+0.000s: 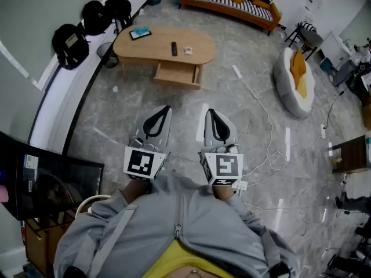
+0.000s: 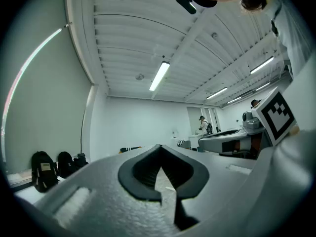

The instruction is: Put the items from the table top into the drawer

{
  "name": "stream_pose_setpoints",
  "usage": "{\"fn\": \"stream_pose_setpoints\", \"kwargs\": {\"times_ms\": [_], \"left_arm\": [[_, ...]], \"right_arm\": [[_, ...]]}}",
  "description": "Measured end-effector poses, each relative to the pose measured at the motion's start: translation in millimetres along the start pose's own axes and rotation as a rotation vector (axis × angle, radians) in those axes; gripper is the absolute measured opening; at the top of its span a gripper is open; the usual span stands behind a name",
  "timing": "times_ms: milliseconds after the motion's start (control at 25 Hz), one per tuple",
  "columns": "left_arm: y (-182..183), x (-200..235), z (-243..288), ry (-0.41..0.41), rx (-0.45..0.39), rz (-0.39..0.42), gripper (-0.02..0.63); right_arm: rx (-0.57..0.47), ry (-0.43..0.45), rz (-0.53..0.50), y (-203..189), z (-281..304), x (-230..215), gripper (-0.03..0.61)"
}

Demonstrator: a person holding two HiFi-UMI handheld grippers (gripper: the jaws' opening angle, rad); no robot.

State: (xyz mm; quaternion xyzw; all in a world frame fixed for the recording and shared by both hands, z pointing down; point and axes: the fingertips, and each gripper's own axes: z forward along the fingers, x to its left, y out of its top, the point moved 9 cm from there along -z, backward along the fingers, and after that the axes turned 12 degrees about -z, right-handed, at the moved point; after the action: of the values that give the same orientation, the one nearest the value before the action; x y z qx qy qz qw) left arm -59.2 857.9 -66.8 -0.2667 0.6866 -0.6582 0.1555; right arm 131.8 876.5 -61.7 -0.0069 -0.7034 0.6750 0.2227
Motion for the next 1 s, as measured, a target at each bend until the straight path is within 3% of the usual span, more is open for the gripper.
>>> {"fn": "stream_pose_setpoints", "kwargs": {"times_ms": [240, 480, 760, 1000], "left_arm": [[-4, -2, 16, -0.002, 0.009, -0.001, 0.006], [-10, 24, 46, 0.000, 0.008, -0.021, 0.006], [-23, 82, 108, 0.001, 0.022, -0.037, 0.006], [-22, 160, 174, 0.017, 0.049, -0.045, 0.006]], "right_arm": [[-0.005, 0.003, 0.002, -7, 10, -15, 0.000], [-0.009, 0.000, 0.005, -17, 44, -24, 0.000], [0.019, -0.003, -0.002, -35, 125, -41, 0.002], [0.048, 0.014, -0.009, -36, 228, -50, 0.051]]}}
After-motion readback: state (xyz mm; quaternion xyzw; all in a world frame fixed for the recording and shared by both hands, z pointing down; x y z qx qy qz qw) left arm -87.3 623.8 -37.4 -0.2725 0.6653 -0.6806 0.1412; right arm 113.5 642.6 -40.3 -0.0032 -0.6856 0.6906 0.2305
